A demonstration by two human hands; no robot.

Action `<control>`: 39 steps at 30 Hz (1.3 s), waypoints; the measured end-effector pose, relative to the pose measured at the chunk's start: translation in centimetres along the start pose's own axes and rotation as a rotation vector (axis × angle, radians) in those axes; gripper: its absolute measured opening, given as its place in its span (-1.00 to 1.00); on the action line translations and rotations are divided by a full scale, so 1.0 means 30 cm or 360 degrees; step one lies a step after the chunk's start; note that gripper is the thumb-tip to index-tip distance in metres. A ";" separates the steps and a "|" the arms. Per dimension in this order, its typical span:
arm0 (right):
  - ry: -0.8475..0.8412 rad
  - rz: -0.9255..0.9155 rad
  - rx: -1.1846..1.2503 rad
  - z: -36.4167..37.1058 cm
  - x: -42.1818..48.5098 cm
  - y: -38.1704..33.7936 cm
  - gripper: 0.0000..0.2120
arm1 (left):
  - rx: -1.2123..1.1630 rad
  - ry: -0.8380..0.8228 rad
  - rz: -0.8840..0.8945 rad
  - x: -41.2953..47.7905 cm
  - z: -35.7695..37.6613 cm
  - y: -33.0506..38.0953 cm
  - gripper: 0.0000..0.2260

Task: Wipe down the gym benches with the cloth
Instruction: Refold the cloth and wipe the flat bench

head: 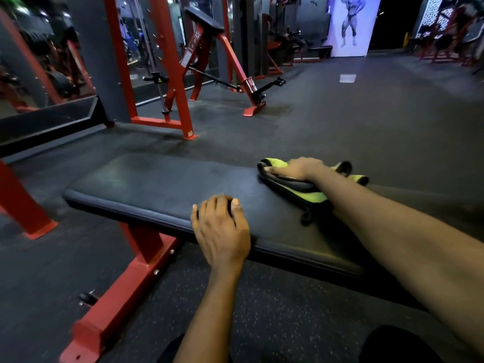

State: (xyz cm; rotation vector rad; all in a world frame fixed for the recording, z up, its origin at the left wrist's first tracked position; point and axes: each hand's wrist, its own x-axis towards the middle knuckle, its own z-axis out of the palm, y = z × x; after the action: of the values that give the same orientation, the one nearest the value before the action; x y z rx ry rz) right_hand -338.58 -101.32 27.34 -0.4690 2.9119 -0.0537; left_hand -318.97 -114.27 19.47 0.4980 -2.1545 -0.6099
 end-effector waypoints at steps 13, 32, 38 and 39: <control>0.0009 0.0056 0.0053 0.013 0.052 -0.082 -0.01 | -0.0068 -0.0041 -0.0126 0.282 -0.096 -0.283 -0.64; -0.0049 -0.0100 0.0018 0.000 0.240 -0.439 -0.13 | 0.0087 0.0012 -0.0112 0.303 -0.079 -0.323 -0.80; -0.0054 -0.0498 0.0203 0.016 0.202 -0.374 -0.24 | -0.0009 0.0014 -0.0114 0.302 -0.081 -0.335 -0.82; -0.0082 -0.0516 0.0215 0.015 0.195 -0.361 -0.26 | -0.0022 0.0011 -0.0113 0.304 -0.080 -0.336 -0.81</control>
State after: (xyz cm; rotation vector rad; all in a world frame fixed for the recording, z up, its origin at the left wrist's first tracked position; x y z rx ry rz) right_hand -340.60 -113.43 26.55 -0.8972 2.7299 -0.2773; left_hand -320.96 -127.88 20.49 0.5704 -2.1321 -0.6607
